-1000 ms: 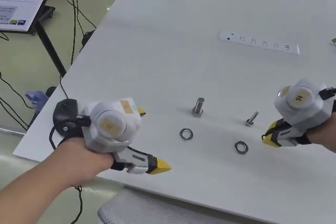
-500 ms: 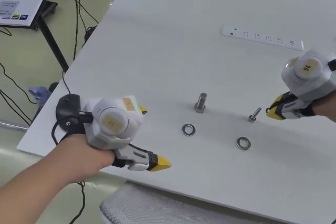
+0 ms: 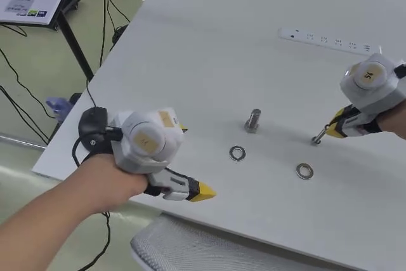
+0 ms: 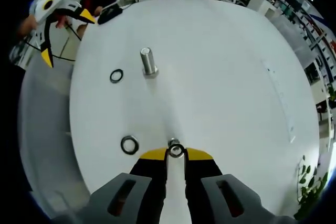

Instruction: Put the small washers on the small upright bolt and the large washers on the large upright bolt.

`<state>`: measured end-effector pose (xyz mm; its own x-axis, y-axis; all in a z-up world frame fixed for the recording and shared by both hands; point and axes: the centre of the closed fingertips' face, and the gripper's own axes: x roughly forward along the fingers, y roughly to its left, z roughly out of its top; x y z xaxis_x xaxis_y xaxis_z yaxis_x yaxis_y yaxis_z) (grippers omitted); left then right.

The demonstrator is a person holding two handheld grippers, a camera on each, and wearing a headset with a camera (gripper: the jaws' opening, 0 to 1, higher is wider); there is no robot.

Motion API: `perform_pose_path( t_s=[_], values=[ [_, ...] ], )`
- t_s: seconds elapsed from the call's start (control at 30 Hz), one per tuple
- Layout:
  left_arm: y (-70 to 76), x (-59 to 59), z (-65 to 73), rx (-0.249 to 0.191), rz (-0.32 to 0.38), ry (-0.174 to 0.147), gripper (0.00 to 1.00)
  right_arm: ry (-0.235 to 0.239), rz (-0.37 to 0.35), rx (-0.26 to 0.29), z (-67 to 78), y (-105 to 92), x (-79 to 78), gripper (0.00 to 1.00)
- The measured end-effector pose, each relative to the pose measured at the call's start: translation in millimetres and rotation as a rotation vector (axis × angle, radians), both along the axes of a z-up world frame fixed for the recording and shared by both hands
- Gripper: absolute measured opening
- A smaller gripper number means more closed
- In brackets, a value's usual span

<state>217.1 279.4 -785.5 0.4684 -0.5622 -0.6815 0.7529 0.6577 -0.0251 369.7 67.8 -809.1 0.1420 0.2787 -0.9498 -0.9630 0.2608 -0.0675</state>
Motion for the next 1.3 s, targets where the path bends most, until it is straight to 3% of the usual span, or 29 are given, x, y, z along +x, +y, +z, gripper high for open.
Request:
perform_pose_path(
  t_s=[0.67, 1.3],
  values=[
    [1.4, -4.4, -4.1, 0.010, -0.009, 0.016, 0.80, 0.021, 0.014, -0.015, -13.9, 2.7, 0.9, 0.12],
    [4.3, -6.8, -6.6, 0.022, -0.018, 0.038, 0.77, 0.056, 0.045, -0.053, -37.7, 3.7, -3.1, 0.12]
  ],
)
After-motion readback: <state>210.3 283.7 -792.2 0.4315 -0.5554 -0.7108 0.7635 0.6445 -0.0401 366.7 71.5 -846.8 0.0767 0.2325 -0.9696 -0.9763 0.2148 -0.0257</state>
